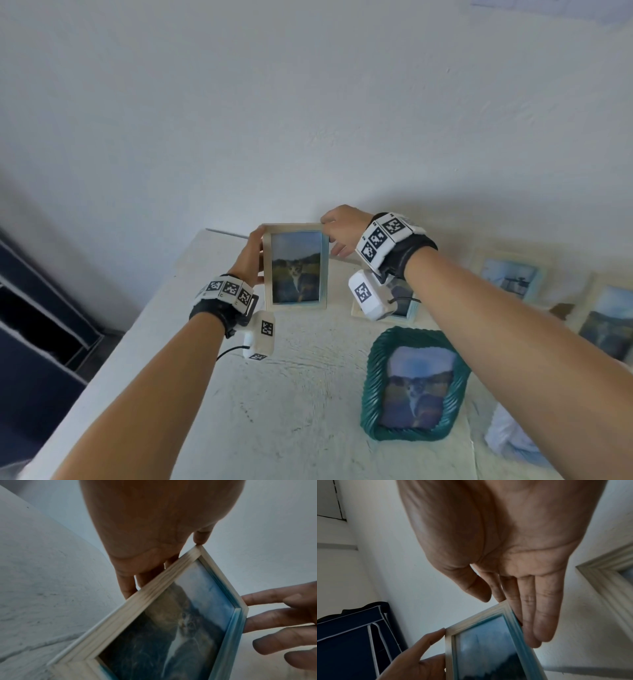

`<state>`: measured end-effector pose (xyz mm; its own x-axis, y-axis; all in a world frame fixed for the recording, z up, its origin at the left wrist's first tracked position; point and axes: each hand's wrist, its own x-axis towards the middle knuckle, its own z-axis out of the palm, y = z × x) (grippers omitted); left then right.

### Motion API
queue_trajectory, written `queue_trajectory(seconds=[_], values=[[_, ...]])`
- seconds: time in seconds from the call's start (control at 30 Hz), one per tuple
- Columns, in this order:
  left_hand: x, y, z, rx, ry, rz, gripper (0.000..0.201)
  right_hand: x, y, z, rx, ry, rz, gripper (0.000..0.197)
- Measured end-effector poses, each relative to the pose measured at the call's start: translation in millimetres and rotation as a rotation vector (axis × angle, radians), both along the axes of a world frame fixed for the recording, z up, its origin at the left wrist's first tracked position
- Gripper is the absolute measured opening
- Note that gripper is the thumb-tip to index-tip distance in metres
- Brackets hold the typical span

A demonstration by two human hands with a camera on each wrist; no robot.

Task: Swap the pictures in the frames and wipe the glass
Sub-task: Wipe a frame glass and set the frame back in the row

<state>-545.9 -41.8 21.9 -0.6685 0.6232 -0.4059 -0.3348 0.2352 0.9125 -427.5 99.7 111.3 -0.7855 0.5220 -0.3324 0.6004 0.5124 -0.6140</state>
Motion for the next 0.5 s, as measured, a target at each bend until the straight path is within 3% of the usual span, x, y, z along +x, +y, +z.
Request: queue_trajectory(seconds=[0.2, 0.37, 0.43, 0.5], values=[[-6.3, -10.0, -1.7, -0.034, 0.133, -0.095, 0.064, 3.7, 1.8, 5.9, 0.012, -0.040, 0.043, 0.044], [0.7, -15.6, 20.8, -0.026, 0.726, 0.170, 0.039, 23.0, 19.4, 23.3, -0.031, 0.066, 0.002, 0.046], [15.8, -9.4, 41.5, 0.080, 0.865, 0.247, 0.027, 37.8, 29.8, 36.5, -0.015, 0.126, -0.029, 0.042], [33.9, 3.9, 61.5, 0.147, 0.921, 0.167, 0.019, 54.8, 41.7, 48.0, 0.030, 0.171, -0.072, 0.037]])
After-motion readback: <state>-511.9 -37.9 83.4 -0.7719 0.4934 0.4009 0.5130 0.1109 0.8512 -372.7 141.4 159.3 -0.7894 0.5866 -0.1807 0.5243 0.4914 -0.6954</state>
